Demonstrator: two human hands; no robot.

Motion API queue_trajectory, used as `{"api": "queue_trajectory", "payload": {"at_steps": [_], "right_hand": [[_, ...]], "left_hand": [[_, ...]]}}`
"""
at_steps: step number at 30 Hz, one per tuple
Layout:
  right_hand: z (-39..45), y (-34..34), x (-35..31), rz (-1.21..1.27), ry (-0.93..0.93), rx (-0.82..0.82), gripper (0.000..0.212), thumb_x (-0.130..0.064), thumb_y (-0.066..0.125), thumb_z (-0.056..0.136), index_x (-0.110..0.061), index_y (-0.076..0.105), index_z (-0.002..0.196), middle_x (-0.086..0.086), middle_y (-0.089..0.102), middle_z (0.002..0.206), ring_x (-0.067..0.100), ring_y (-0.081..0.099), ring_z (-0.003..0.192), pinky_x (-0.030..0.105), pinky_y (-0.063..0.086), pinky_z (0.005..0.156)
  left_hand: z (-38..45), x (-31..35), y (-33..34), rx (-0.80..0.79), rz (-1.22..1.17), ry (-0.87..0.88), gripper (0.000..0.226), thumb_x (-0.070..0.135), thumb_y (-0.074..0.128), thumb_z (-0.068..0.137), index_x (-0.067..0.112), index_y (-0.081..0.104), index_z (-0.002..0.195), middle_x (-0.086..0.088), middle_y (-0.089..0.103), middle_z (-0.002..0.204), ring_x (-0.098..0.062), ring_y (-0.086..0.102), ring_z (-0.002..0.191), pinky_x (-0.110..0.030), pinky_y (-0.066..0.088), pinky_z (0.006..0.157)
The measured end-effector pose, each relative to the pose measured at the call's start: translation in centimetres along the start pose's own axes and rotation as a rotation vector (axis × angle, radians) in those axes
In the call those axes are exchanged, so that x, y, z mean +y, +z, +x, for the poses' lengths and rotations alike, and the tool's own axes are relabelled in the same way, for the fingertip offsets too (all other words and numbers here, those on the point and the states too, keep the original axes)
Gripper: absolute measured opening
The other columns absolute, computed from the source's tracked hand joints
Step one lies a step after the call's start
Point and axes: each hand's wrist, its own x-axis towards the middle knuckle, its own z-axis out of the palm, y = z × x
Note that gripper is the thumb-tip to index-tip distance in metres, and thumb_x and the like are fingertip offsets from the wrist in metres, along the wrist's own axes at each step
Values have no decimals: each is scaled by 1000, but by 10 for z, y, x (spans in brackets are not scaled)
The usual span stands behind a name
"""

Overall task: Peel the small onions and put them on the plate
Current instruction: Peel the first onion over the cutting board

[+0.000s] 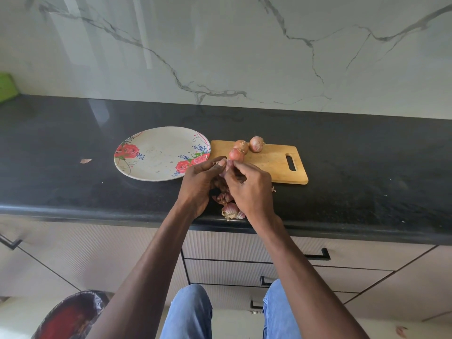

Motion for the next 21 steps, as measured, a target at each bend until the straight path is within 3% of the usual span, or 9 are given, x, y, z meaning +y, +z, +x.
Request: {"api": "queue_trajectory", "payload": {"at_steps": [5, 12, 16, 21], "right_hand": [[0, 2, 4, -2, 20, 18, 18, -17, 69, 94, -2, 77, 87, 7, 71, 74, 15, 64, 65, 34, 54, 59], [-2, 2, -1, -82, -18, 69, 11, -8, 71, 90, -2, 74, 81, 7, 69, 70, 14, 61, 60, 29, 54, 56], [-2, 4, 3, -114, -13, 81, 20, -10, 68, 91, -2, 68, 72, 5, 64, 63, 18, 57, 55, 37, 52, 52], [-2, 2, 6, -70, 35, 128, 17, -14, 72, 90, -1, 72, 79, 6, 68, 67, 19, 63, 57, 39, 53, 51]], "left_hand": [[2, -2, -2, 15, 41, 5, 25, 7, 59, 98, -6, 69, 117, -12, 75, 87, -13, 69, 66, -21, 54, 61], [4, -5, -4, 1, 124, 51, 22, 5, 60, 97, -1, 72, 115, -9, 76, 87, -10, 69, 66, -19, 53, 62], [6, -7, -7, -15, 159, 52, 22, 8, 60, 97, 0, 72, 115, -11, 76, 92, -11, 70, 71, -20, 54, 64], [5, -4, -5, -16, 98, 18, 19, 6, 59, 98, -4, 68, 111, -11, 74, 84, -14, 69, 65, -22, 55, 60]]}}
